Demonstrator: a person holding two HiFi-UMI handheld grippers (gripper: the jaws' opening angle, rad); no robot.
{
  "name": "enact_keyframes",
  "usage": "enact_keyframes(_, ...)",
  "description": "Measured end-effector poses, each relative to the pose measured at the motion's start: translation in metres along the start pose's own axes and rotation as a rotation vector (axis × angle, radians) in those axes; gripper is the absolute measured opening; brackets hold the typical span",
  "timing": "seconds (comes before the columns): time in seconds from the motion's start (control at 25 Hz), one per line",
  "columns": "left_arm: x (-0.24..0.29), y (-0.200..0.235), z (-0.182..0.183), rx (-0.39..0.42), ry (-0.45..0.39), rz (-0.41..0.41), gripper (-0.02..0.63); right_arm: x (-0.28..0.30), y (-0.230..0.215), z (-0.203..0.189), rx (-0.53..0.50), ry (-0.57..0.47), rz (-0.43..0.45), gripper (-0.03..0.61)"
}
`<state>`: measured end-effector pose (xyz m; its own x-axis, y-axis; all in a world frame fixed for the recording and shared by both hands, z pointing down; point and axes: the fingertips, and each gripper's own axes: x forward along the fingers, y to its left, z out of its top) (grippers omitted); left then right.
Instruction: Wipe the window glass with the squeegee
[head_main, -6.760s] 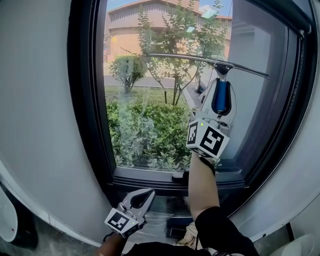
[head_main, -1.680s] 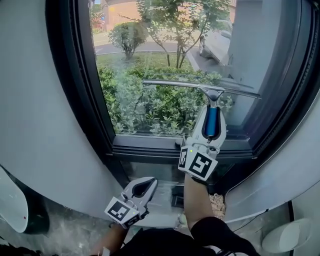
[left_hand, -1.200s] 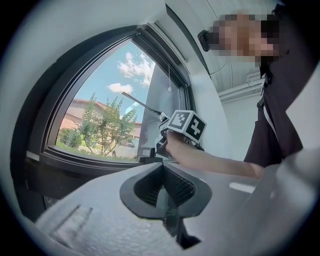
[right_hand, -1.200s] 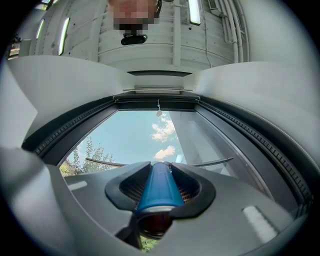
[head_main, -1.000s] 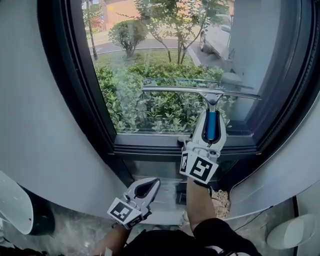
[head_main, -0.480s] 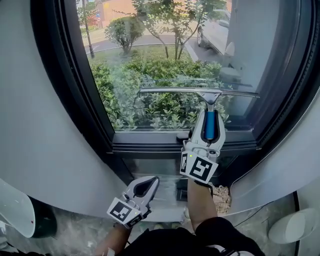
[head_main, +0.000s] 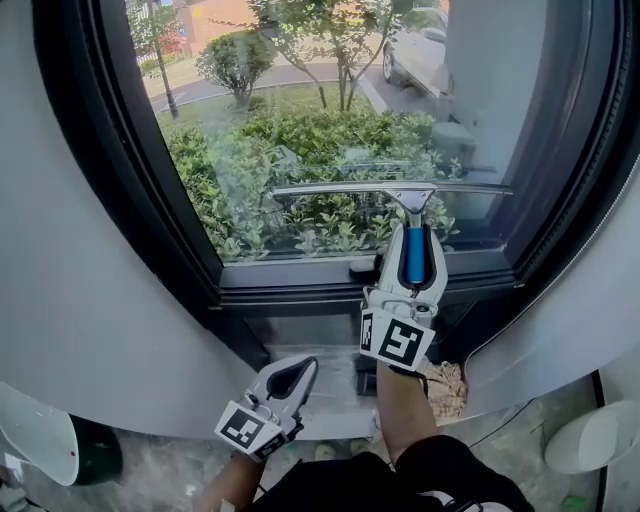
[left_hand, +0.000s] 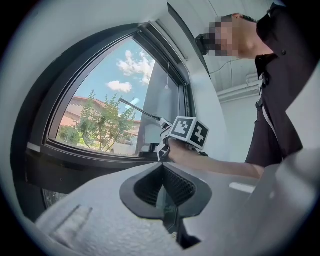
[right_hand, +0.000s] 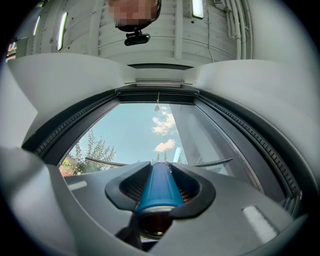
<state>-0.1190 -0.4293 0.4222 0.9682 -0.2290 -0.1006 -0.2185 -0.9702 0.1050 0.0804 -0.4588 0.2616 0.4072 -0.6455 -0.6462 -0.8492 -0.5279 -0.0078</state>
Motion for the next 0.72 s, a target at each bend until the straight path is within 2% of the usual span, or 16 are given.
enact_keyframes(0.72,-0.008,-0.003,-0.024,-0.053,0.037,-0.003,0.0,-0.024,0.001,-0.025,-0.003,0.078,0.002,0.133)
